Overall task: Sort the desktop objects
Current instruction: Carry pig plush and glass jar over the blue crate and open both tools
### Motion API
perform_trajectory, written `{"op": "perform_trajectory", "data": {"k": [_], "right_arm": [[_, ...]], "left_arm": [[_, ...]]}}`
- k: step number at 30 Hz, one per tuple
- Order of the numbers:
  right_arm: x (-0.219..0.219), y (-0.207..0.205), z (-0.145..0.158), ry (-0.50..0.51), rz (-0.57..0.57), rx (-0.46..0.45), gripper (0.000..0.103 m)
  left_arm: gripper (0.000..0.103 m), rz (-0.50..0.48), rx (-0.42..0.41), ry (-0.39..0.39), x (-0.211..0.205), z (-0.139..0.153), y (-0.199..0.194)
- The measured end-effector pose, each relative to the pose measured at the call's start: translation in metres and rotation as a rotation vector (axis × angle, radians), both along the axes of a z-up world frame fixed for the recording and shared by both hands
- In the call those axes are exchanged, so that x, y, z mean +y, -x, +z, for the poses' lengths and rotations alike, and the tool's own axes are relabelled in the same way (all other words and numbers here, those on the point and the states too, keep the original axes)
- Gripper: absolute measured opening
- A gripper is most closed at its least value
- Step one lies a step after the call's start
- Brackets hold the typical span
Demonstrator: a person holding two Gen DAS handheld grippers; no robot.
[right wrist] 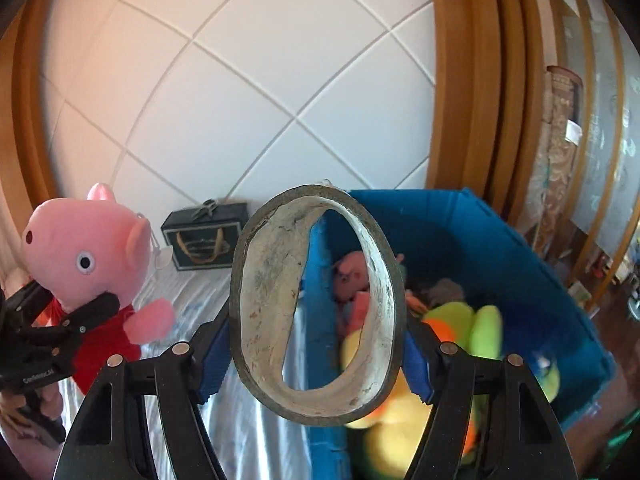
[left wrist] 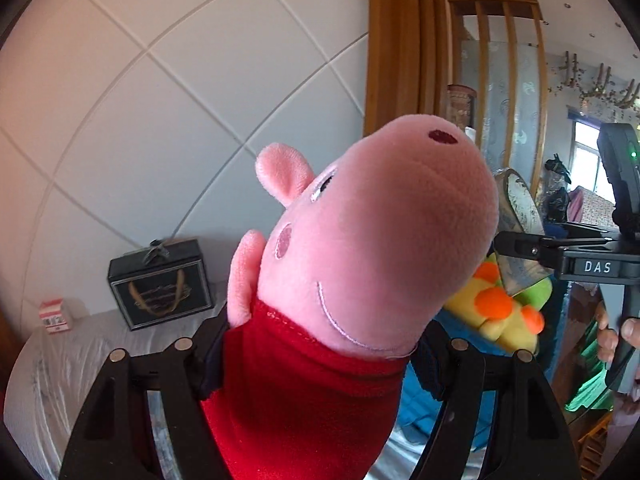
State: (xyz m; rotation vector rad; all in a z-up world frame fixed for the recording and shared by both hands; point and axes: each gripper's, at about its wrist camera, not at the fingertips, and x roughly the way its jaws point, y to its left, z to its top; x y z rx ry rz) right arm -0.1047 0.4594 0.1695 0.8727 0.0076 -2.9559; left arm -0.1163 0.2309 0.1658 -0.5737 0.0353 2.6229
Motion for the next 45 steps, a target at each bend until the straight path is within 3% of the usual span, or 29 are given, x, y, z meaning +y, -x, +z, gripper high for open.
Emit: {"op": "perform_trajectory", "data": {"k": [5,9,15,17,20,25,26,28,33,36,40,45], "right_arm": [[0.106,-0.016,0.014,-0.048,-0.054,0.032,0.071],[0.179,-0.021,0.009,-0.100,-0.087,0.012,0.071],[0.247,0.008,-0.026,-0.102,-0.077,-0.092,0.071],[0.262,0.017,-0.045,-0.065,-0.058,-0.136,0.071],[0.275,0.030,-0.077,-0.044,-0.022,-0.210,0.071],[0.285,0.035,-0.107,-0.028,-0.002,-0.266,0.074],[0.288,0.035,-0.108,-0.012,-0.002,-0.266,0.076],[0.290,0.032,-0.107,-0.015,-0.017,-0.259,0.092],[0.289,0.019,-0.098,-0.026,-0.021,-0.219,0.103],[0.286,0.010,-0.089,-0.045,-0.029,-0.183,0.103],[0.279,-0.006,-0.077,-0.064,-0.025,-0.142,0.103],[0.261,-0.033,-0.068,-0.120,-0.028,-0.068,0.103]], "left_arm": [[0.074,-0.066,0.025,-0.054,0.121,0.019,-0.005],[0.073,-0.079,-0.015,-0.076,0.208,0.025,0.007],[0.075,0.050,-0.060,0.057,0.281,0.025,0.037],[0.076,0.097,-0.083,0.116,0.290,0.016,0.050],[0.078,0.131,-0.129,0.145,0.292,0.001,0.057],[0.080,0.147,-0.086,0.163,0.311,0.005,0.035],[0.080,0.153,-0.080,0.165,0.311,0.007,0.031],[0.080,0.170,-0.059,0.166,0.308,0.014,0.024],[0.083,0.207,0.024,0.130,0.301,0.038,0.007],[0.098,0.228,0.089,0.106,0.292,0.054,-0.006],[0.098,0.232,0.101,0.084,0.284,0.060,-0.024],[0.099,0.227,0.084,0.097,0.272,0.046,-0.056]]}}
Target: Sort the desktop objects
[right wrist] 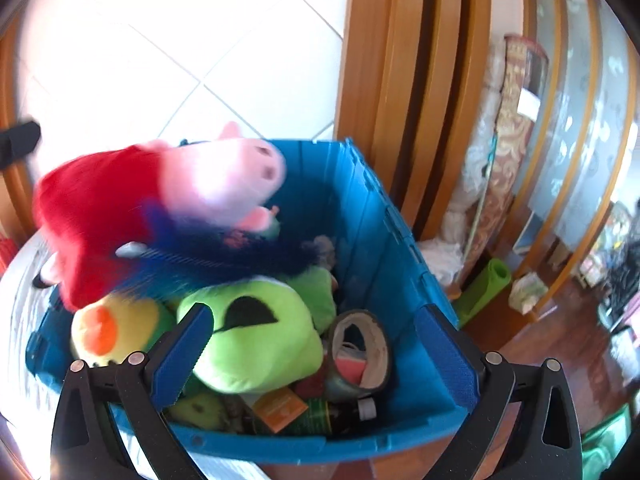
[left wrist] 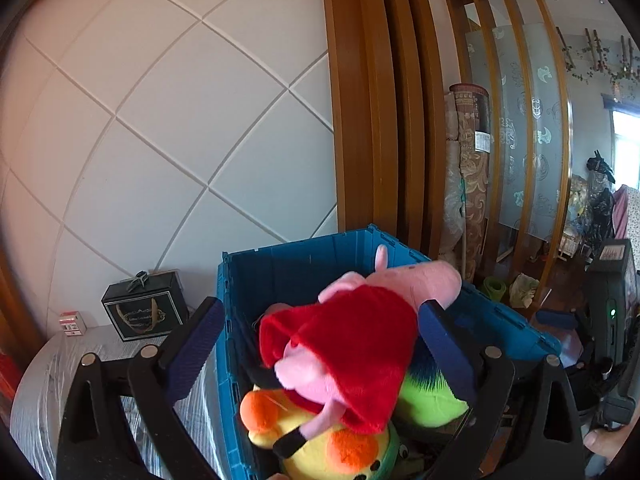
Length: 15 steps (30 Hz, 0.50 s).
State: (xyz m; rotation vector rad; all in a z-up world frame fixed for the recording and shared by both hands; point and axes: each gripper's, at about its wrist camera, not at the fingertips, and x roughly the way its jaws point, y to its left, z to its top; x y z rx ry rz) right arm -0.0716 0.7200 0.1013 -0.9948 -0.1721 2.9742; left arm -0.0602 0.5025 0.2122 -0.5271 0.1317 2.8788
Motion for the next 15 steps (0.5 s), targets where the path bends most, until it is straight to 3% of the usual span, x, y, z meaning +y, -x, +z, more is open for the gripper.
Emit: {"op": "perform_trajectory", "data": {"k": [3,8,15], "right_arm": [[-0.009,-0.014,0.000,-0.026,-0.015,0.042,0.103],[-0.019,-0.038,-0.002,-0.022,-0.023,0.106,0.103],[-0.026,-0.052,-0.004,-0.020,-0.024,0.131,0.103]], "left_arm": [[0.099,0.040,-0.013,0.018,-0.003,-0.015,-0.015],[0.099,0.047,-0.068,-0.053,-0.016,-0.034,-0.033],[0.099,0.077,-0.105,-0.020,-0.021,-0.048,-0.045]]}}
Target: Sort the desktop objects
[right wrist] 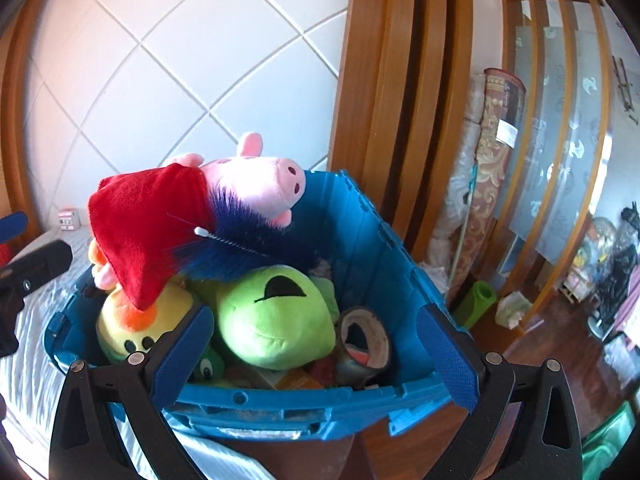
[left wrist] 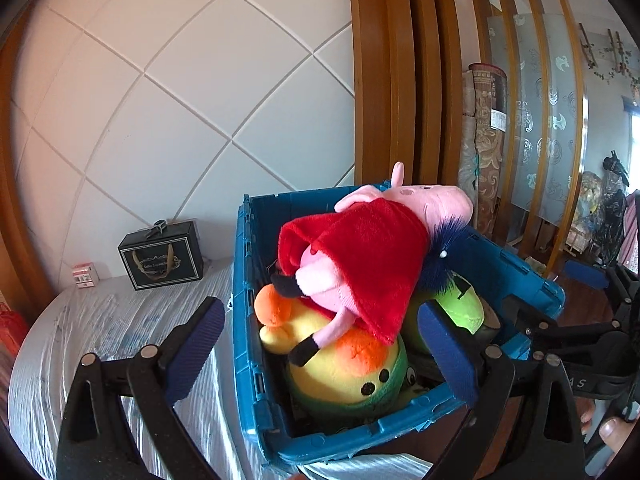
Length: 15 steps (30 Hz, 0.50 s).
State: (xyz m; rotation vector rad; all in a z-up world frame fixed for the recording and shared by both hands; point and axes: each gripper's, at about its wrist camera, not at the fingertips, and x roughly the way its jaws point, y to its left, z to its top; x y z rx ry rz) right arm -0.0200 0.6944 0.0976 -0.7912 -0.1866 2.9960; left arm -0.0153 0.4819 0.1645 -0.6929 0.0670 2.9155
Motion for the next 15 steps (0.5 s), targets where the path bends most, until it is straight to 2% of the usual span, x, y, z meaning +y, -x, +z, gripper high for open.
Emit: {"op": "perform_trajectory", "data": {"k": [15], "right_arm": [[0.009,-0.008,-0.003,0.044,-0.005,0.001,0.103]], "left_arm": [[0.099,-0.018,-0.009,0.012,0.003,-0.009,-0.013]]}}
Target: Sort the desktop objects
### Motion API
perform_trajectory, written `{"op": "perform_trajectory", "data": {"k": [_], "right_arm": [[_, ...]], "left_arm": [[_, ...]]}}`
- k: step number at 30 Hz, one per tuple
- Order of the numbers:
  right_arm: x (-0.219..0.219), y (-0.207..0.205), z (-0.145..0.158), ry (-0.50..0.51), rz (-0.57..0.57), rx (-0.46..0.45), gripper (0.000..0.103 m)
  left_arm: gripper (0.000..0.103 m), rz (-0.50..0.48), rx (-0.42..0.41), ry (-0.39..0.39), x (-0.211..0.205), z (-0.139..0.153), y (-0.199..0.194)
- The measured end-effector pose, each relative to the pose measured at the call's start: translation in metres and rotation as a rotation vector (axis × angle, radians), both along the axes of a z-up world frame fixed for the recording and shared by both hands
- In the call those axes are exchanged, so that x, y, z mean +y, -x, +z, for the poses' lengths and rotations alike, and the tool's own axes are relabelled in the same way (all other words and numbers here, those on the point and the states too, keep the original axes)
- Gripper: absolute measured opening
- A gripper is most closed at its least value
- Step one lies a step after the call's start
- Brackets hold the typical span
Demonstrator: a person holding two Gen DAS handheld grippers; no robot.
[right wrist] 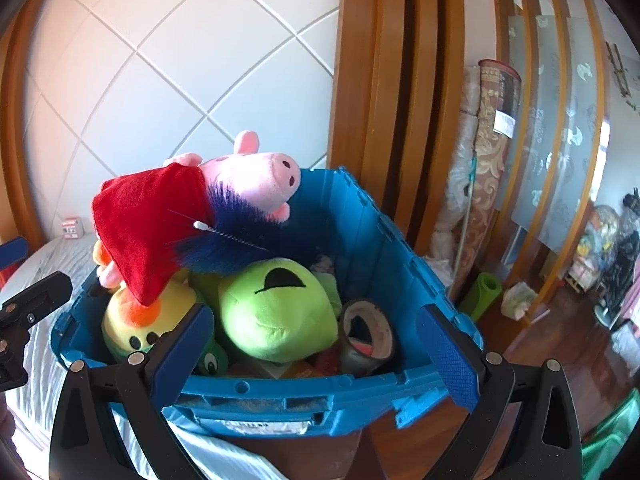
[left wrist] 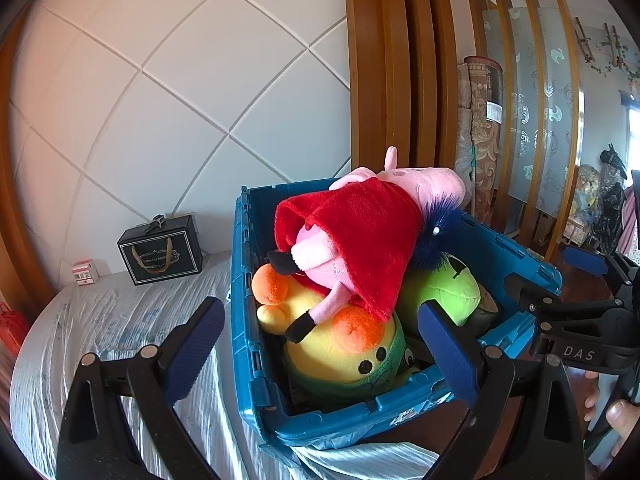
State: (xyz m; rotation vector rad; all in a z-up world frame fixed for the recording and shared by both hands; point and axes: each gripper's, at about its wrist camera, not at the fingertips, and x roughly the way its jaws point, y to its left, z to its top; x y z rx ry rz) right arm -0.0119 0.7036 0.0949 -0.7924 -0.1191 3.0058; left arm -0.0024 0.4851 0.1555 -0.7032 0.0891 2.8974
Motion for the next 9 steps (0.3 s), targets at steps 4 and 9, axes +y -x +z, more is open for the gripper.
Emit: {"op": "perform_trajectory", "data": {"k": [4,9], "right_arm": [[0.0051,0.0013,-0.0031,0.013,-0.005,-0.013,0.103],[0.0076,0.0037,-0.0082,0.016,-0.006,-0.032,0.103]], "left_arm": [[0.099,-0.011,-0.009,-0.008,0.0020,-0.0029,0.0003],[0.099,-0.022,-0.009,-0.003,0.0056,-0.0055,-0.0011]]}}
